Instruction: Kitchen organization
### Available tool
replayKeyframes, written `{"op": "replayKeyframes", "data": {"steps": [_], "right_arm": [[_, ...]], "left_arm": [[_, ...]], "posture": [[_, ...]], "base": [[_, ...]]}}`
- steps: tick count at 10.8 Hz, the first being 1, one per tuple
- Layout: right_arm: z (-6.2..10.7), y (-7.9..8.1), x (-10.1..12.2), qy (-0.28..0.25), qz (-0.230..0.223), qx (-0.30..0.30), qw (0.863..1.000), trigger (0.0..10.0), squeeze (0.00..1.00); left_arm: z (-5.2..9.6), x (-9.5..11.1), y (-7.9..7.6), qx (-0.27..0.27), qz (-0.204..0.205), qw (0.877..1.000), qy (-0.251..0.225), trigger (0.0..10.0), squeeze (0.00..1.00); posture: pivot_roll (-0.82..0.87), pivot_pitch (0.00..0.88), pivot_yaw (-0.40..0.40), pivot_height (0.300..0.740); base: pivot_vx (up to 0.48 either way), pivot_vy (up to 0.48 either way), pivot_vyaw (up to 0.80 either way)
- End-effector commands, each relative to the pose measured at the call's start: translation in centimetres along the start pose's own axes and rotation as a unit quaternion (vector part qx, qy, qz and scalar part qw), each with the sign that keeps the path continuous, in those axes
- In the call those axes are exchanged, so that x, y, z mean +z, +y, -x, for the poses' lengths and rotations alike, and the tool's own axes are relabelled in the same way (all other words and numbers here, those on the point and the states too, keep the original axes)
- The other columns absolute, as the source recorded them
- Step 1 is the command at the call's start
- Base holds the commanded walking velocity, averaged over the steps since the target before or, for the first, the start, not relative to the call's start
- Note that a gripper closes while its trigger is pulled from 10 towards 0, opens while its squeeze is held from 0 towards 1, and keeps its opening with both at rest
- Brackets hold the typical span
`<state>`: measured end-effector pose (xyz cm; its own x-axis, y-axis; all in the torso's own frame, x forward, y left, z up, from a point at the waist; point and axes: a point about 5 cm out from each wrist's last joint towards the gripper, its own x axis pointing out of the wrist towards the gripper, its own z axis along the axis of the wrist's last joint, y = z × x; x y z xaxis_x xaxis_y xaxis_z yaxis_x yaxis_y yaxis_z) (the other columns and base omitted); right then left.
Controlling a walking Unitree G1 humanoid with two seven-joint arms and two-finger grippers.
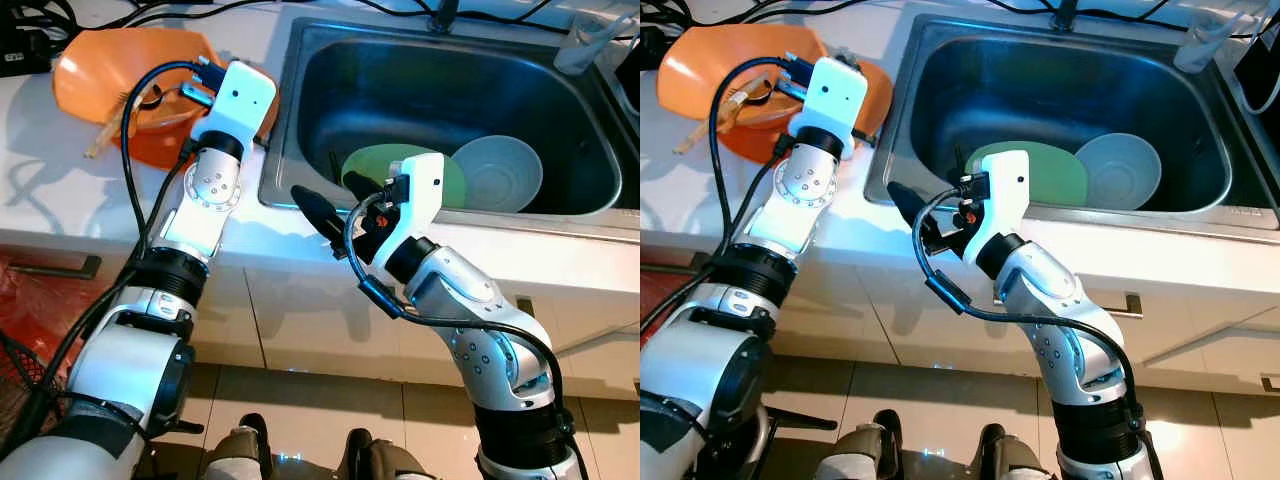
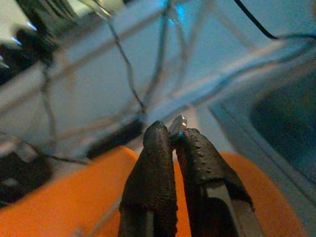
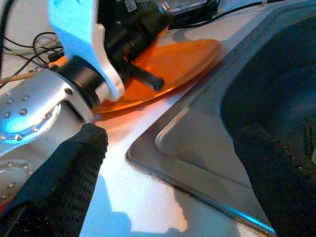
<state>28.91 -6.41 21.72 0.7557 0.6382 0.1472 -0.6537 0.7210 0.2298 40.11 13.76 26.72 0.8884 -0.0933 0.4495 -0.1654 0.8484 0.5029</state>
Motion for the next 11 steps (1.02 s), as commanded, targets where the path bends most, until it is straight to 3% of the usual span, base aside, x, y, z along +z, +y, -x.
{"op": "replayKeyframes", "data": {"steps": [1,4,11], "right_arm": [[-0.1,0.1,0.4,-0.007,0.007,0.007,1.0,10.0,0.0],[-0.1,0.1,0.5,-0.008,0.011,0.009,1.0,10.0,0.0],[-0.7,0.0,0.8,-0.014,0.016,0.019,1.0,10.0,0.0]], "left_arm": [[-0.2,0.8,0.2,0.016,-0.004,1.0,-0.021,0.0,0.0],[-0.3,1.4,0.8,0.038,-0.012,0.998,-0.04,0.0,0.0],[-1.2,6.5,2.6,0.083,0.011,0.988,-0.129,0.0,0.0]], "posture": [[-0.02,0.22,-0.06,0.74],[-0.02,0.214,-0.062,0.74],[-0.01,0.184,-0.066,0.74]], "base": [[0.0,0.0,0.0],[0.0,0.0,0.0],[0.0,0.0,0.0]]}}
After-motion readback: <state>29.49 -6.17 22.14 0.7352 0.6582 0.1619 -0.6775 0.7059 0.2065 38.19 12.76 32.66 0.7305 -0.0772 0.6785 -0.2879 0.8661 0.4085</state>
